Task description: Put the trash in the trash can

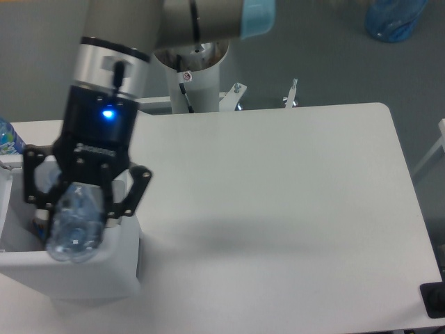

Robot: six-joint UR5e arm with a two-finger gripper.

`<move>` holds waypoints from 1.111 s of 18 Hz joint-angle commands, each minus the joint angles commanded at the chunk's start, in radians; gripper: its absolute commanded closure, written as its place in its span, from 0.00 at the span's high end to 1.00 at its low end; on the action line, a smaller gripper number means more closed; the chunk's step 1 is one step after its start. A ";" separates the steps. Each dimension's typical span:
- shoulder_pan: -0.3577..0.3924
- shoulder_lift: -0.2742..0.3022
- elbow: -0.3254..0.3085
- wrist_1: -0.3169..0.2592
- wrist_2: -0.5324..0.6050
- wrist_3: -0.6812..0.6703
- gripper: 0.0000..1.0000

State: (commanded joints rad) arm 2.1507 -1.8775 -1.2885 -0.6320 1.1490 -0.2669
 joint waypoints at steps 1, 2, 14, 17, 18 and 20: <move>-0.011 -0.006 -0.003 0.000 0.000 0.003 0.53; -0.018 -0.008 -0.006 0.000 0.000 0.014 0.61; 0.026 0.001 0.005 0.000 0.009 0.129 1.00; 0.081 0.009 0.028 -0.003 0.015 0.185 1.00; 0.095 0.014 0.028 -0.005 0.018 0.230 1.00; 0.138 0.037 0.022 -0.014 0.038 0.348 1.00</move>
State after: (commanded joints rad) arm 2.2885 -1.8409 -1.2670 -0.6458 1.1872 0.0807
